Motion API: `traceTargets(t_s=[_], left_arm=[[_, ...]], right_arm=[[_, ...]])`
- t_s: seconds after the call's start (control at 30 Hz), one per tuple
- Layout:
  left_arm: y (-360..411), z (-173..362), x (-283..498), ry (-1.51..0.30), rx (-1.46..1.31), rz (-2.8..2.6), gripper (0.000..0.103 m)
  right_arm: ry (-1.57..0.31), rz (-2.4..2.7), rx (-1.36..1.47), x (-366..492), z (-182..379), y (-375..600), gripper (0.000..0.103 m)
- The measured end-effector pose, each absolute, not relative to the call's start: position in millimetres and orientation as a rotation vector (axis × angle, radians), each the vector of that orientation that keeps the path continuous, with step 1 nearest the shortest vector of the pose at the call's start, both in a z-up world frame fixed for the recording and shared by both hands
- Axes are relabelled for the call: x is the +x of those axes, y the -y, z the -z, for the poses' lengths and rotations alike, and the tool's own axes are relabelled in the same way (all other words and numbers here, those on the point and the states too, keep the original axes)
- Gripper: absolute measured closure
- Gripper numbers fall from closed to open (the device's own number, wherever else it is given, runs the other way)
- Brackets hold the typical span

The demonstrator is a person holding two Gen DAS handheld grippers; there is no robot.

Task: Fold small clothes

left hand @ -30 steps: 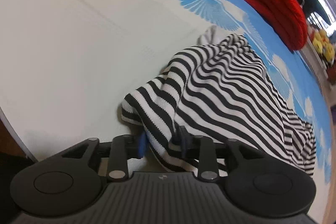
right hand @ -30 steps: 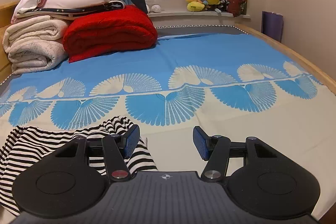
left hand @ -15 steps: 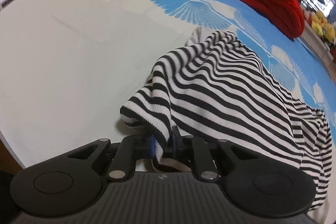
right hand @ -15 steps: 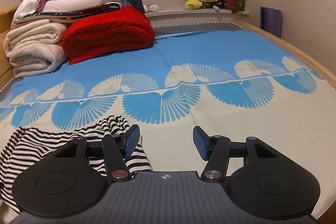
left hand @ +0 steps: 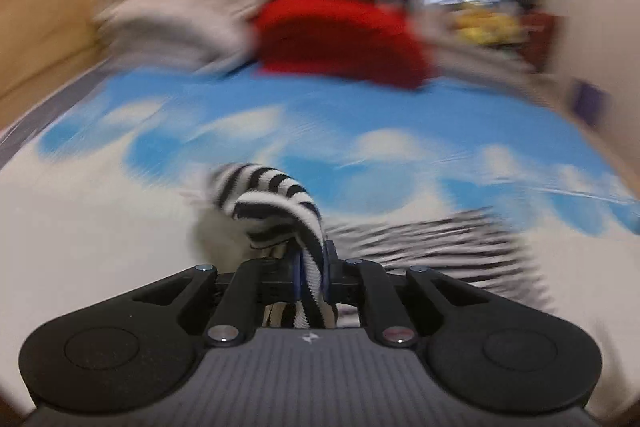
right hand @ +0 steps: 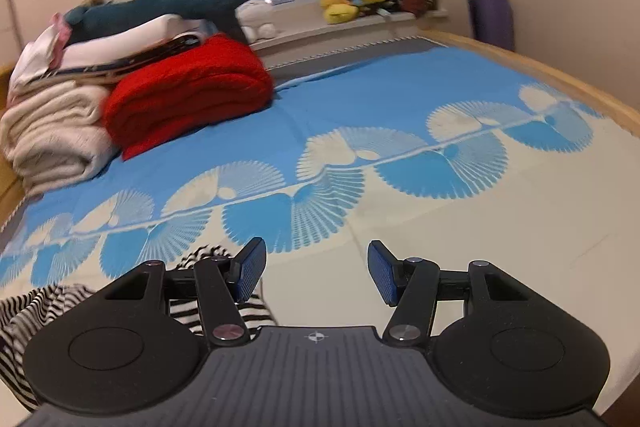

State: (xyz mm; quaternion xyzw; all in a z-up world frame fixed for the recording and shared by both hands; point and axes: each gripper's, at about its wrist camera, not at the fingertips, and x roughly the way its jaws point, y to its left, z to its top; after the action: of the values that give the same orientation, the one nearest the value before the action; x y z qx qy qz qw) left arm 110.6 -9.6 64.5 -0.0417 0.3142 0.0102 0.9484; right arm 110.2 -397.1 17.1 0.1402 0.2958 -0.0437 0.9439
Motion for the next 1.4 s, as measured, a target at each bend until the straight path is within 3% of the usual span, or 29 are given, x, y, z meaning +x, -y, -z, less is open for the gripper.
traceTargets(t_s=[0.17,0.33,0.37,0.43,0.57,0.63,0.73,0.9,1.0,1.03,1.1,1.13,1.33,1.4], left_arm=[[151.4,-61.0,102.5,-0.596,0.055,0.317,0.096],[219.3,5.1,105.6,-0.848,0.14,0.602,0.088],[214.6,7.3,103.9,-0.845,0.137,0.597,0.087],[187.2,3.6,103.2,-0.823,0.051,0.583,0.074],[121.0,-2.3,112.9,-0.793,-0.083,0.383,0.067],[95.4,-0.3,118.2,-0.779,-0.112,0.241,0.049],[70.3,9.4,127.6,-0.812,-0.179,0.111,0.031],[49.9,29.8,126.1,-0.904,-0.33,0.076,0.019],[41.2,37.1,128.9,-0.93,-0.431,0.054,0.017],[38.7,38.4,129.2,-0.936,-0.458,0.05,0.017],[32.9,36.6,125.8,-0.934,-0.471,0.042,0.017],[34.5,34.9,124.9,-0.925,-0.462,0.041,0.017],[54.4,26.7,133.0,-0.932,-0.421,0.125,0.016],[77.3,30.4,137.6,-0.988,-0.218,0.132,0.016]], right_arm=[[-0.614,0.133,0.364,113.0,-12.8,416.9,0.045],[-0.605,0.17,0.398,112.0,-9.7,429.7,0.045],[-0.612,0.168,0.404,113.0,-8.1,431.6,0.045],[-0.635,0.155,0.415,116.4,-3.3,433.9,0.045],[-0.717,0.069,0.473,135.4,12.4,436.9,0.045],[-0.782,0.016,0.524,150.5,23.5,435.2,0.045],[-0.867,-0.057,0.583,173.3,37.7,423.9,0.045],[-0.984,-0.125,0.605,208.5,61.3,395.3,0.045],[-1.049,-0.128,0.666,221.7,78.9,389.3,0.045],[-1.058,-0.128,0.671,224.5,82.5,386.8,0.049],[-1.052,-0.16,0.671,225.0,82.4,383.0,0.079],[-1.037,-0.195,0.675,224.0,80.0,380.2,0.1],[-0.751,-0.199,0.882,207.0,46.0,425.0,0.102],[-0.818,-0.064,0.688,208.3,46.7,425.5,0.102]])
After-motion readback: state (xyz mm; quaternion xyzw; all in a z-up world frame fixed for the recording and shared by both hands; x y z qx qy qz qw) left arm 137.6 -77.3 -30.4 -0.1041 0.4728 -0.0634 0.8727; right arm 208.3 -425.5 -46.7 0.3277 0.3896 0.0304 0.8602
